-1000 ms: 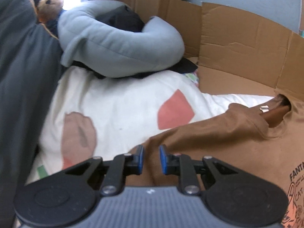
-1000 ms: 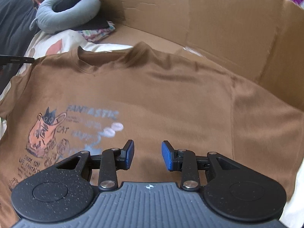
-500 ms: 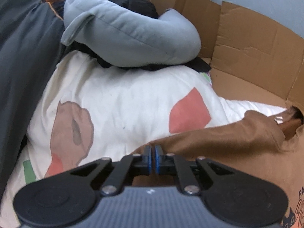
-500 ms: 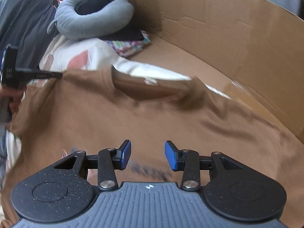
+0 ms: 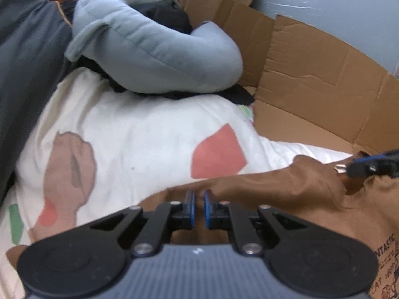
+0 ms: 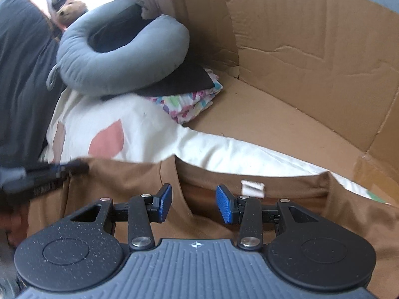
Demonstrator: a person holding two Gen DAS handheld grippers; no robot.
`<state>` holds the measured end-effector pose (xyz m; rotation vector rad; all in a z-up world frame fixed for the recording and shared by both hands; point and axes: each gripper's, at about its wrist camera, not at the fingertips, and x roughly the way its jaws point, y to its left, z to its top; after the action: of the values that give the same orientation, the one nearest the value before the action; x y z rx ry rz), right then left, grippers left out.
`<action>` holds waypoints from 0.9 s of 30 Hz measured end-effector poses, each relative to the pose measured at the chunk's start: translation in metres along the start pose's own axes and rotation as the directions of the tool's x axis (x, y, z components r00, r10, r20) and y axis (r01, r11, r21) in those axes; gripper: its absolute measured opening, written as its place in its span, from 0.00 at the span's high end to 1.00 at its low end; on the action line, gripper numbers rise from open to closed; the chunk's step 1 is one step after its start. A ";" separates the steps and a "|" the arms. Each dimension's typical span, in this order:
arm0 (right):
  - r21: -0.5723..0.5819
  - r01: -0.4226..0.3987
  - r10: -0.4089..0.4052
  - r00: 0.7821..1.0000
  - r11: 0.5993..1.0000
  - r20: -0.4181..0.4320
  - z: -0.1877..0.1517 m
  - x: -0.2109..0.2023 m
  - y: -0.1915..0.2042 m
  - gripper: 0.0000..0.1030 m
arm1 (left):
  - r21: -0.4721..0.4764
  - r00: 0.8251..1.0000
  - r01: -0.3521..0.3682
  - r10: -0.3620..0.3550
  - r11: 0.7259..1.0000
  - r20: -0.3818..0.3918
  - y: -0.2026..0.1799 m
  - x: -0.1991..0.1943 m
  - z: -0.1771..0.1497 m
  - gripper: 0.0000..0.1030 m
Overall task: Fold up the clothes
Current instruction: 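Close the right tool on the T-shirt collar while the left tool holds the hem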
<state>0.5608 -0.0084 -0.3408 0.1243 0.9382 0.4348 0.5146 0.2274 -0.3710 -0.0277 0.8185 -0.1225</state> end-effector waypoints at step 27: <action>0.268 -0.074 0.084 0.996 0.961 -0.023 0.029 0.047 -0.019 0.59 | 0.009 0.974 0.227 -0.227 0.974 -0.003 -0.054 0.029 0.007 0.92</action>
<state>0.6141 -0.0037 -0.3646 0.4019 1.0255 0.3831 0.5342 0.1702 -0.3830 -0.1127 0.8149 -0.3423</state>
